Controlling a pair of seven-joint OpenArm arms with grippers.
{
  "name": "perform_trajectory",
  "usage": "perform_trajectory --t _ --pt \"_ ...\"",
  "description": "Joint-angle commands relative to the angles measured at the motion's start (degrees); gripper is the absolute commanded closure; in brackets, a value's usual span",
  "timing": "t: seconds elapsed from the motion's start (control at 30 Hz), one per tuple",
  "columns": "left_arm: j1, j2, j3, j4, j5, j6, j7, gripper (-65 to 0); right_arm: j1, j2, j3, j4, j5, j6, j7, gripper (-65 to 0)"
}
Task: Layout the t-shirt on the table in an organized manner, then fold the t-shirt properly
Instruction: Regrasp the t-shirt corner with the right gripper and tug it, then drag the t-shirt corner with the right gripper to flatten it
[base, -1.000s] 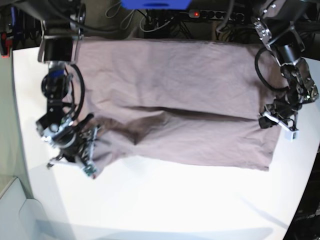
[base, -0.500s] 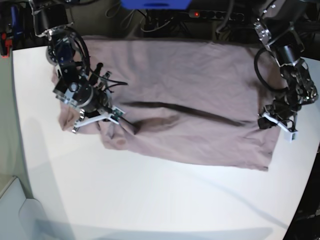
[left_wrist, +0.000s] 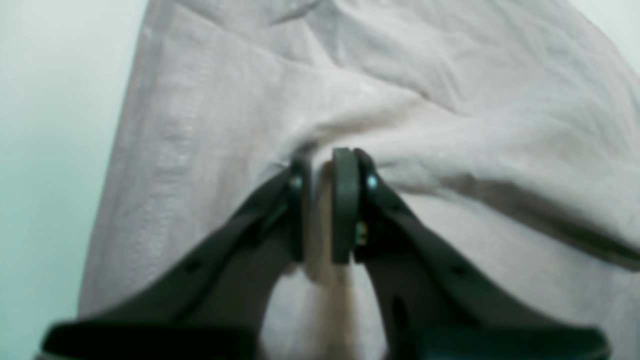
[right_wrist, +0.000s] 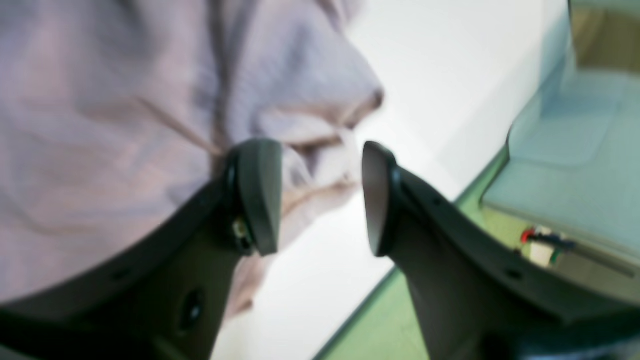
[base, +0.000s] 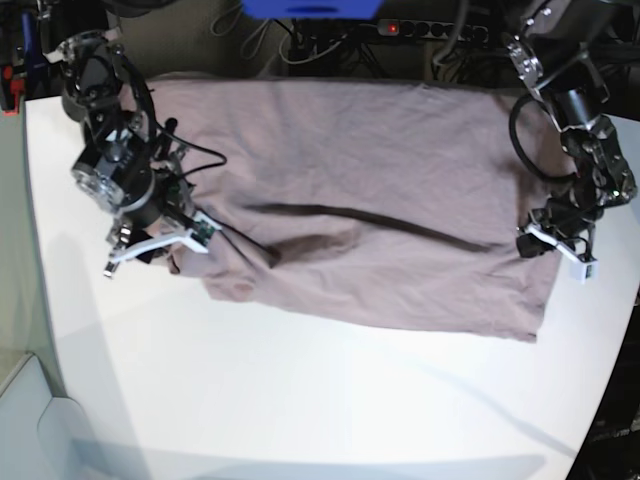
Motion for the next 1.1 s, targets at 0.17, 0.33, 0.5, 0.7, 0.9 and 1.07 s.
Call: perform_trajectory --t 0.17,0.33,0.5,0.7,0.9,1.07 --pt "-0.8 -1.0 -0.2 0.5 0.0 0.1 0.1 -7.7 4.0 0.5 5.2 -2.8 -0.1 -0.3 1.1 -27.3" --pt "-0.8 -1.0 -0.2 0.6 0.0 0.1 0.1 -7.7 9.0 0.5 6.4 -12.6 -0.1 -0.3 2.5 -27.0" --pt "-0.7 -1.0 -0.2 0.6 0.1 0.1 0.1 -7.7 9.6 -0.3 6.0 -16.6 -0.1 -0.3 5.2 -27.0" --pt "-0.7 -1.0 -0.2 0.6 0.1 0.1 0.1 -7.7 9.5 -3.1 5.9 -16.4 -0.1 -0.3 5.3 -27.0" --pt "-0.7 -1.0 -0.2 0.6 0.0 0.1 0.1 -7.7 9.8 -5.2 4.4 -16.5 0.0 -0.3 5.2 -27.1" --pt "-0.7 -0.9 -0.2 0.5 0.0 0.1 0.1 -7.7 9.8 -5.6 1.3 -16.6 0.0 -0.3 5.2 -26.9"
